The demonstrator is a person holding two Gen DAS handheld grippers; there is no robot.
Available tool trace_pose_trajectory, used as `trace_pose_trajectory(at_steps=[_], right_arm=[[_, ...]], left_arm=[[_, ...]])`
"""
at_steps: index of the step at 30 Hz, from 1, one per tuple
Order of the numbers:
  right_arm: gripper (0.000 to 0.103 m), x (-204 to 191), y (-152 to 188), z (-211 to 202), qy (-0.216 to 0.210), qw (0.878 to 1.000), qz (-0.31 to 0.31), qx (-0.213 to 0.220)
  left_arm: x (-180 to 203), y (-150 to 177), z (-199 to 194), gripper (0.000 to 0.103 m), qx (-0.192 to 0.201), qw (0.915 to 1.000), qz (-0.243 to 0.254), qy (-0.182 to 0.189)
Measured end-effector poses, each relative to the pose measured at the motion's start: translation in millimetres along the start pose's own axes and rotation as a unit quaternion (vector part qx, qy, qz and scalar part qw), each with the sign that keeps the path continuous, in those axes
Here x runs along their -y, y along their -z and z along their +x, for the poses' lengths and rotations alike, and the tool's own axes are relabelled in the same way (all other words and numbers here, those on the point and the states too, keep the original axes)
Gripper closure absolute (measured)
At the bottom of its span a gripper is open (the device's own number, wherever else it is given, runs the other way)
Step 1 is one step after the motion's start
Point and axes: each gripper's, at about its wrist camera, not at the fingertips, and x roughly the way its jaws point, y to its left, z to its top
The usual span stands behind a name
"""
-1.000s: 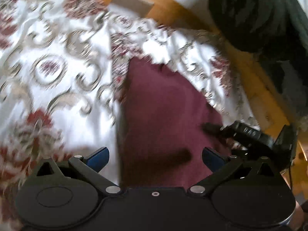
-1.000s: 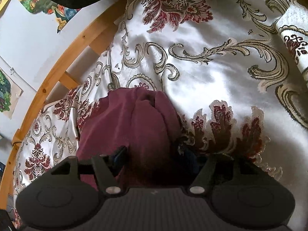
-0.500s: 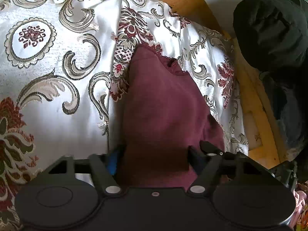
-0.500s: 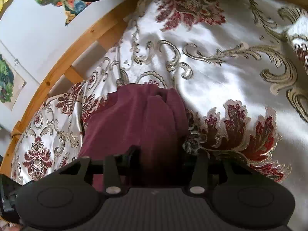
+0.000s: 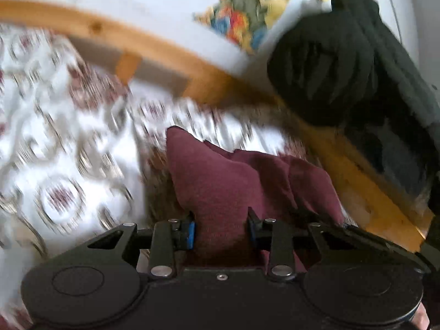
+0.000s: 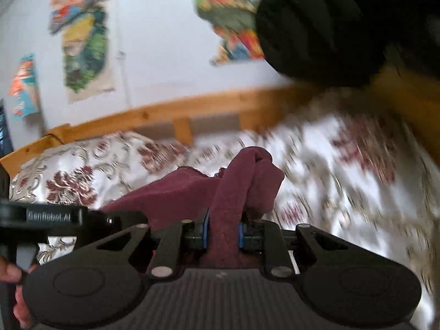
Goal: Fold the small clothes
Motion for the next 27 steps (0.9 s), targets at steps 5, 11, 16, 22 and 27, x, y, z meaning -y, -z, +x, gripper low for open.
trace_pose_trajectory(at_steps=[5,11,16,22,27], right_arm=[[0.081,-15,-5,42,-0.020,1.000,-0.017,-0.008],[0.080,-10,15,76,-0.017,0.998,-0.006,-0.058],[0.053,7,27,74,0.021,0.996,0.027,-0.078],[0.030,14,36,59,0.048,0.994,0.042,-0.090],[0.010,8,31,31,0.043,0.995,0.053,-0.071]], left_arm=[[-13,-4,0,0.067,0.035,0.9971,0.012,-0.067],[-42,4,15,0.067,-0.005,0.9935,-0.026,-0.110],[-48,4,20,0.048,-0.030,0.9894,-0.049,-0.133],[-58,9,14,0.018,-0.043,0.9804,-0.076,-0.176],[-51,7,-1,0.006,-0.048,0.9772,-0.065,-0.197]])
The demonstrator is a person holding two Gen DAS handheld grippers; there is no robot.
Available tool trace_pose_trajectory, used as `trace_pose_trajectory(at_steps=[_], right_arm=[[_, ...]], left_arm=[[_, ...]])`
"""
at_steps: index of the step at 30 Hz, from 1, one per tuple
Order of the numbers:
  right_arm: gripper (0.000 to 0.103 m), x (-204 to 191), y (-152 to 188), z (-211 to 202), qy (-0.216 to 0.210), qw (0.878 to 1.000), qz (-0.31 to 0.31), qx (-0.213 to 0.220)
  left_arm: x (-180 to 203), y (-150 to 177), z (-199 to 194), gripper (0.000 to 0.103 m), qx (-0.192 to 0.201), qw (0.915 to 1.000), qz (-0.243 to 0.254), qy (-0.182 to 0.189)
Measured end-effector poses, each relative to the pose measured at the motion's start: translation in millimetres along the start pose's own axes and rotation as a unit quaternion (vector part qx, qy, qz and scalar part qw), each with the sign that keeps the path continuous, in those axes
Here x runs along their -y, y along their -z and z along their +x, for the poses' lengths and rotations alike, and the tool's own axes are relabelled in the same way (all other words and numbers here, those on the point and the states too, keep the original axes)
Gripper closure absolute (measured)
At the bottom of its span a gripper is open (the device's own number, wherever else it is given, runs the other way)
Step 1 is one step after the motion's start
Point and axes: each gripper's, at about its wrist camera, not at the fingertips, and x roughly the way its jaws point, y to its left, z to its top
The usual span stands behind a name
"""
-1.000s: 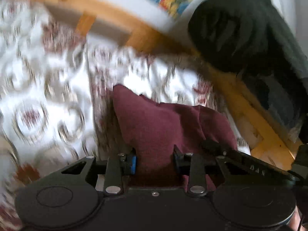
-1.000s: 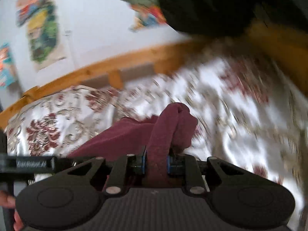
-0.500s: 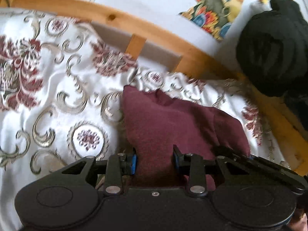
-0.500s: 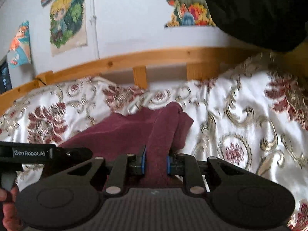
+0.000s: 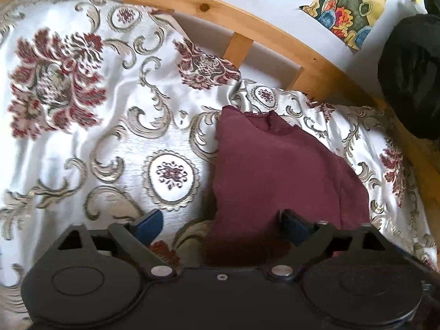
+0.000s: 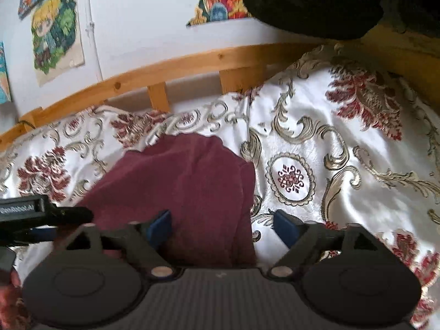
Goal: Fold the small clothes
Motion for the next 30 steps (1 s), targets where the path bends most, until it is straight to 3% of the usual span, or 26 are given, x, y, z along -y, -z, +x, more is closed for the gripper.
trace_pose_trajectory(at_steps=[3,15,25,30], right_arm=[[0.000,-5,-2,-23,-0.004,1.000,0.001,0.025],[0.000,-11,6,-115,-0.018,0.995,0.071,0.072],[0.000,-37,35,-191,-0.019,0.994,0.035,0.104],[0.000,-51,47,-217,-0.022,0.994,0.014,0.105]], left_arm=[[3,2,-21,0.001,0.013,0.9997,0.019,0.001],[11,25,-127,0.001,0.081,0.9910,0.105,0.018],[8,53,-199,0.001,0.105,0.9821,0.149,0.045],[1,76,-219,0.001,0.108,0.9837,0.143,0.012]])
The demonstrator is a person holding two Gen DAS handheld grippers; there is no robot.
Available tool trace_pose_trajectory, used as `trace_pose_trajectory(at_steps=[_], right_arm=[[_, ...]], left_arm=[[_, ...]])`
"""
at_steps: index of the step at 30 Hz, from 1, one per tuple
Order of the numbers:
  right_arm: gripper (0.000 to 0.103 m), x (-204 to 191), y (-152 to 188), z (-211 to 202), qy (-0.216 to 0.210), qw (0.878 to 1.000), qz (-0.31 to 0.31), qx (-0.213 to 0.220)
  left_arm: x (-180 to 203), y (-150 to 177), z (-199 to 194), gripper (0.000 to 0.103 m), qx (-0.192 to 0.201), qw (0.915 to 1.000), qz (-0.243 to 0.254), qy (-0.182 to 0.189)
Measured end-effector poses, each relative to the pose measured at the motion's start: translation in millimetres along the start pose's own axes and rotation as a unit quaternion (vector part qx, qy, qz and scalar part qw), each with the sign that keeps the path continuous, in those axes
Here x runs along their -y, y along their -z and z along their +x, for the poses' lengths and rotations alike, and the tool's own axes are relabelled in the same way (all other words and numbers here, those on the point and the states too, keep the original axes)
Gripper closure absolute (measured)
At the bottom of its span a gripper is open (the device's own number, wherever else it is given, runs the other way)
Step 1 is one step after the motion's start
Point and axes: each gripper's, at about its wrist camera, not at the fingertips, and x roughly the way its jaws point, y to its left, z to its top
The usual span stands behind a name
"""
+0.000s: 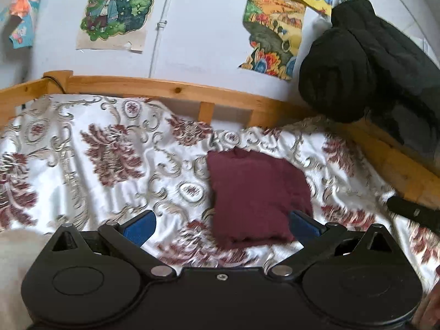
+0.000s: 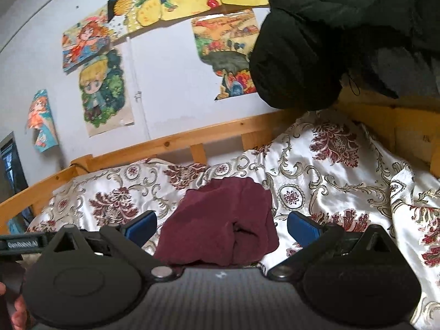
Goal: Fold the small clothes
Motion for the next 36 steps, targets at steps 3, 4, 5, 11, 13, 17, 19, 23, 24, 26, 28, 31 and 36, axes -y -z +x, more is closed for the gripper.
trace_pose_trajectory(at_steps=[3,4,5,11,13,17,19,23,24,26,28,31,36], right_arm=[[0.000,-9,5,-11,0.004,1.000,-0.022,-0.014],[0.000,-12,7,-14,0.008,0.999,-0.031,-0.018],[0.000,-14,8,-16,0.010,0.999,-0.036,-0.021],[0.000,-8,11,-25,0.037,0.999,-0.021,-0.035],[0.000,-2,11,-23,0.044,0.998,-0.005,-0.040],[0.000,5,12,-21,0.050,0.998,0.012,-0.046],[0.000,7,12,-19,0.049,0.998,0.012,-0.047],[0.000,7,12,-17,0.048,0.998,0.009,-0.050],[0.000,6,12,-17,0.048,0.998,0.008,-0.050],[0.000,7,12,-17,0.048,0.997,0.009,-0.052],[0.000,6,12,-16,0.048,0.997,0.009,-0.052],[0.000,7,12,-16,0.048,0.997,0.008,-0.053],[0.000,7,13,-16,0.048,0.997,0.008,-0.055]], left_arm=[[4,8,-8,0.001,-0.014,0.9996,0.023,0.002],[5,10,-10,0.001,-0.016,0.9994,0.029,0.003],[7,12,-12,0.001,-0.016,0.9993,0.034,0.002],[3,13,-15,0.001,-0.017,0.9995,0.027,-0.003],[1,13,-13,0.001,-0.022,0.9995,0.023,-0.007],[2,13,-13,0.001,-0.023,0.9994,0.025,-0.009],[3,13,-12,0.001,-0.023,0.9993,0.026,-0.010],[3,14,-11,0.001,-0.025,0.9992,0.030,-0.010],[3,14,-11,0.001,-0.026,0.9992,0.030,-0.010],[4,14,-11,0.001,-0.026,0.9992,0.030,-0.010],[3,14,-10,0.001,-0.027,0.9991,0.031,-0.011],[3,15,-10,0.001,-0.027,0.9991,0.032,-0.011],[3,15,-10,0.001,-0.027,0.9991,0.032,-0.012]])
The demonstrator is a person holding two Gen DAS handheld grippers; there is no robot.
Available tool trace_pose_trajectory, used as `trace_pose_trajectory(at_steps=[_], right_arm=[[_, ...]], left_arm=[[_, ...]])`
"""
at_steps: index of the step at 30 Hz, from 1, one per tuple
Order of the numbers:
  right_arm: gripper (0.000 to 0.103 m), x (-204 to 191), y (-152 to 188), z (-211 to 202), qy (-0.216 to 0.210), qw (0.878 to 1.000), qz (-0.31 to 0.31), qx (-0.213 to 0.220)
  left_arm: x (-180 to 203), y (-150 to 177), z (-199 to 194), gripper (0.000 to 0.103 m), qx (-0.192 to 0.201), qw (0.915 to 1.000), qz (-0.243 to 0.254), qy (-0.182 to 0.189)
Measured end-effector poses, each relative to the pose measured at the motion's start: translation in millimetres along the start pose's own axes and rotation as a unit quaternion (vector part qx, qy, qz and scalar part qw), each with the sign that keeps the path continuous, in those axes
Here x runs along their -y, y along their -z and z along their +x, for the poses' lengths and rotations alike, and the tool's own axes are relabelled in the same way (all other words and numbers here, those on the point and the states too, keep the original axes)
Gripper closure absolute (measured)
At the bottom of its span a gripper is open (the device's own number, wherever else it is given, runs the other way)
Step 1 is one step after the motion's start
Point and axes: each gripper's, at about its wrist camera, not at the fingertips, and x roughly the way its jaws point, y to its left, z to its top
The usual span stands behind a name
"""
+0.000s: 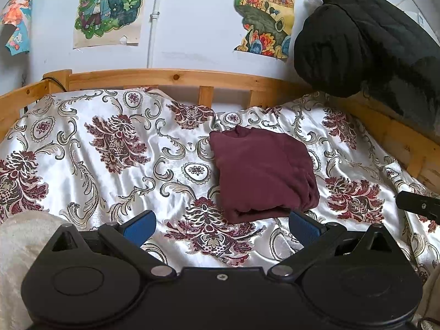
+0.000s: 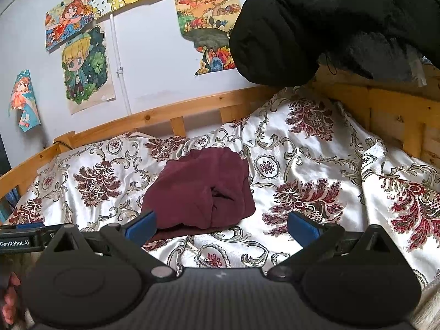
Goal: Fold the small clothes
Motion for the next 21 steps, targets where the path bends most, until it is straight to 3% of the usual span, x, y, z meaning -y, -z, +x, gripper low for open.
trace_pose_trajectory(at_steps=[21], right_arm=[[0.000,-1.0,3.4,1.3,0.002,1.000,0.012,-0.005]], left_arm=[[-1.0,1.0,0.1,0.001,0.001,1.0000,0.001,0.001]])
